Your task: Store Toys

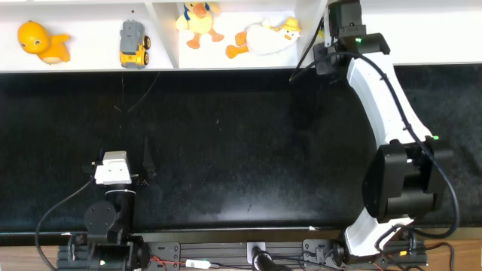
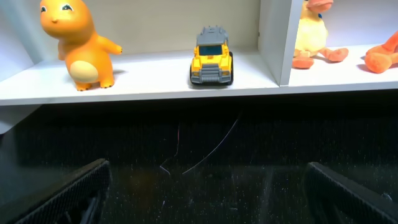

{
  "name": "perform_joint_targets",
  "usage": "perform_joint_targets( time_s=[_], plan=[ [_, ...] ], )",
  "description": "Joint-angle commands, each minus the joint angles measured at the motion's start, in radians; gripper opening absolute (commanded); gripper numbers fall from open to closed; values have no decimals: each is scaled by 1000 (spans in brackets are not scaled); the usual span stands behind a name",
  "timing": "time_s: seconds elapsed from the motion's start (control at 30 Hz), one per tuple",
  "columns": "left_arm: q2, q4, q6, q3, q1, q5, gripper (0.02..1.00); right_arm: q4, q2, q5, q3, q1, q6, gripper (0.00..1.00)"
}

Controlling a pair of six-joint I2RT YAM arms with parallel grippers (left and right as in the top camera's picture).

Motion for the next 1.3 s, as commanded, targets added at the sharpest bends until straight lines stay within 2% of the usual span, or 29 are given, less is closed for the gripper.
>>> perform_joint_targets(
  time_s=[0.03, 0.07, 0.1, 0.17, 0.33, 0.5, 0.8, 0.9, 1.0, 1.1, 1.23, 1.3],
  plan=[
    [-10, -2, -3, -2, -4, 0, 998, -82, -186, 18, -99, 73, -3, 516],
    [-10, -2, -3, -2, -4, 0, 998, -97, -229, 32, -149, 78, -3, 625],
    [-10, -2, -3, -2, -4, 0, 998, -116, -283, 48, -211, 81, -3, 827],
    [-10, -2, -3, -2, -4, 0, 998, -166, -398, 54, -317, 81, -4, 993],
    [-10, -2, -3, -2, -4, 0, 993, -240, -741, 43, -514, 80, -4, 996],
    [-10, -2, -3, -2, -4, 0, 998, -264, -903, 43, -538, 79, -4, 996],
    [-10, -2, -3, -2, -4, 0, 996, -262, -999, 41, -538, 65, -3, 998],
    [-10, -2, -3, -2, -4, 0, 998, -214, -1007, -52, -553, 65, 11, 996],
    [-10, -2, -3, -2, -4, 0, 998, -185, -1022, -45, -589, 36, 5, 996],
    [-10, -2, -3, -2, -4, 0, 998, -224, -1030, -40, -640, -65, -34, 996],
    [-10, -2, -3, -2, -4, 0, 998, -176, -1033, -50, -717, -286, -126, 996],
    [-10, -2, -3, -2, -4, 0, 996, -137, -1032, -95, -750, -425, -268, 998]
  ],
)
